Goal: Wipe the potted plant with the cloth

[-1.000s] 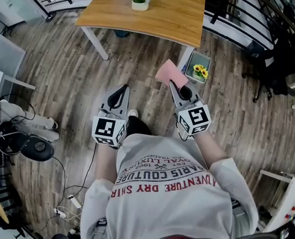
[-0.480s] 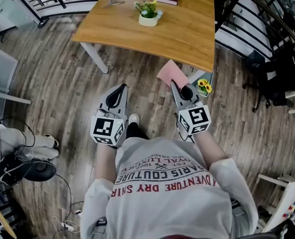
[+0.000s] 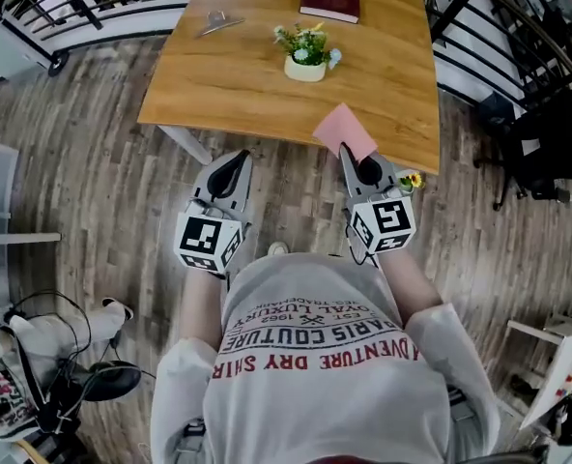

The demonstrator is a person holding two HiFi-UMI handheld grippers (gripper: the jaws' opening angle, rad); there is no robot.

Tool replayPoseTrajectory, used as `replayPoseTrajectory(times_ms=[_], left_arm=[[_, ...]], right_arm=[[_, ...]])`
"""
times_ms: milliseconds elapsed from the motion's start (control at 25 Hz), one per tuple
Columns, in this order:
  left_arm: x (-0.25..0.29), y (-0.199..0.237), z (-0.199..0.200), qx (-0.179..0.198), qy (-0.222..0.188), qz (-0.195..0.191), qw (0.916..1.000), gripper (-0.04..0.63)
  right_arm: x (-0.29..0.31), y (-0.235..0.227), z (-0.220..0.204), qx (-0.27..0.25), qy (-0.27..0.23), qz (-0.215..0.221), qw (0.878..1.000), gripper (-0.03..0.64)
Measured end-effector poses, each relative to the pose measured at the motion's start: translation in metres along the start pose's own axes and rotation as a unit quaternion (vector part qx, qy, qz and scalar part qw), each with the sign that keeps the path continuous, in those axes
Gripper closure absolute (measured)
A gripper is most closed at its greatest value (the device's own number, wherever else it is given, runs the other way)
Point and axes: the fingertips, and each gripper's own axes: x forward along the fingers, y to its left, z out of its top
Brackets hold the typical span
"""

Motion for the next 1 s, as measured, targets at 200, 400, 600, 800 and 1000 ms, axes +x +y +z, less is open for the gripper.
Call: replayPoseTrajectory(times_ms=[200,400,600,800,1000], left_arm=[[0.039,0.025,-0.008,-0.005,0.008,-0.019,0.9998,0.58],[0.092,0.038,-0.01,-0.002,0.014,-0.031,0.9994,0.578],[0.162,0.054,-0.004,0.007,0.021,-0.04,0.999,0.578],[0.224,0.075,-0.007,0.003,0.028,-0.049,0.9984,0.578],[0.274,0.08,-0.037,-0.004,0.047,-0.059,0.9971,0.578]], right_arm=[[0.038,-0.022,-0.004,-0.002,0.009,-0.022,1.0,0.58],[0.072,-0.065,-0.012,0.004,0.013,-0.039,0.999,0.58],[0.12,-0.13,-0.011,0.008,0.017,-0.056,0.998,0.58],[0.171,-0.182,-0.017,0.011,0.042,-0.06,0.997,0.58],[0.205,-0.224,-0.055,0.015,0.087,-0.066,0.994,0.58]])
